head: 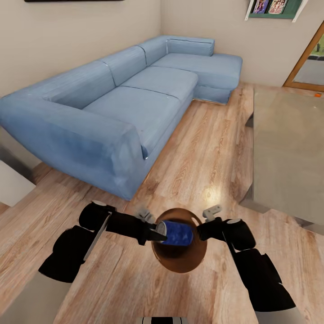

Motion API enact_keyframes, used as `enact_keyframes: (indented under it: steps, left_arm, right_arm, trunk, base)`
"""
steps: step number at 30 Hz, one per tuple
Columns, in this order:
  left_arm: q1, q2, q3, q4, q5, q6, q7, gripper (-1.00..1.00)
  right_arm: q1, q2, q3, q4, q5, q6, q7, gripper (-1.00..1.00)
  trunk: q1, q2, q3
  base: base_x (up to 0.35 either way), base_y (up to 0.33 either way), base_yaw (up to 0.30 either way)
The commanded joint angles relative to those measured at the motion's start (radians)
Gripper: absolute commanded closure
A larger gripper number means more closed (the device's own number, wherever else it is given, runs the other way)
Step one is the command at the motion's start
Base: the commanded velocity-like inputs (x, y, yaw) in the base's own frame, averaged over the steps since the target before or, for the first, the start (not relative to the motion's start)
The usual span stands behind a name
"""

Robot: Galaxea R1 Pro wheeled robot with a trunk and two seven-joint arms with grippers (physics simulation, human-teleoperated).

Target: Put the three can of soda from the living room inside the tash can in the kitchen.

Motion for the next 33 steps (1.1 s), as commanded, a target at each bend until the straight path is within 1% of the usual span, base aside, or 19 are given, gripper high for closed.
enact_keyframes:
  steps: [1, 4, 6, 10, 12, 15, 18, 23, 27, 29, 33]
  left_arm:
    - [0.001, -0.007, -0.003, 0.000, -0.001, 0.000, 0.005, 1.00]
    - [0.002, -0.020, -0.015, 0.000, -0.002, 0.000, 0.022, 1.00]
    - [0.002, -0.029, -0.044, 0.000, -0.003, 0.000, 0.037, 1.00]
    - [0.002, -0.037, -0.065, 0.000, -0.003, 0.000, 0.051, 1.00]
    - [0.002, -0.042, -0.068, 0.001, -0.003, 0.000, 0.063, 1.00]
    - [0.002, -0.049, -0.081, 0.002, -0.003, 0.000, 0.104, 1.00]
    - [0.002, -0.057, -0.106, 0.003, -0.003, 0.000, 0.138, 1.00]
    - [0.002, -0.063, -0.115, 0.006, -0.003, 0.000, 0.164, 1.00]
    - [0.002, -0.076, -0.123, 0.009, -0.003, 0.000, 0.198, 1.00]
    - [0.002, -0.082, -0.137, 0.012, -0.003, 0.000, 0.229, 1.00]
    - [0.002, -0.084, -0.159, 0.013, -0.003, 0.000, 0.265, 1.00]
  right_arm:
    - [0.000, 0.005, 0.001, 0.000, -0.014, 0.005, 0.004, 1.00]
    - [0.000, 0.017, 0.001, 0.004, -0.002, 0.005, 0.004, 1.00]
    - [0.000, 0.024, 0.001, 0.010, 0.004, 0.005, 0.004, 1.00]
    - [0.000, 0.027, 0.001, 0.012, 0.007, 0.005, 0.004, 1.00]
    - [0.000, 0.029, 0.001, 0.013, 0.008, 0.005, 0.004, 1.00]
    - [0.000, 0.033, 0.001, 0.013, 0.008, 0.005, 0.004, 1.00]
    - [0.000, 0.036, 0.002, 0.014, 0.008, 0.005, 0.004, 1.00]
    - [0.000, 0.036, 0.002, 0.015, 0.009, 0.005, 0.004, 1.00]
    - [0.000, 0.039, 0.006, 0.015, 0.010, 0.005, 0.004, 1.00]
    - [0.000, 0.041, 0.018, 0.015, 0.010, 0.005, 0.004, 1.00]
    - [0.000, 0.043, 0.025, 0.015, 0.010, 0.005, 0.004, 1.00]
  trunk:
    - [0.000, 0.000, 0.000]
    - [0.000, 0.000, 0.000]
    - [0.000, 0.000, 0.000]
    - [0.000, 0.000, 0.000]
    - [0.000, 0.000, 0.000]
    - [0.000, 0.000, 0.000]
    - [0.000, 0.000, 0.000]
    - [0.000, 0.000, 0.000]
    - [0.000, 0.000, 0.000]
    - [0.000, 0.000, 0.000]
    - [0.000, 0.000, 0.000]
  base:
    - [0.000, 0.000, 0.000]
    - [0.000, 0.000, 0.000]
    - [0.000, 0.000, 0.000]
    - [0.000, 0.000, 0.000]
    - [0.000, 0.000, 0.000]
    - [0.000, 0.000, 0.000]
    - [0.000, 0.000, 0.000]
    - [0.000, 0.000, 0.000]
    - [0.000, 0.000, 0.000]
    - [0.000, 0.000, 0.000]
    - [0.000, 0.000, 0.000]
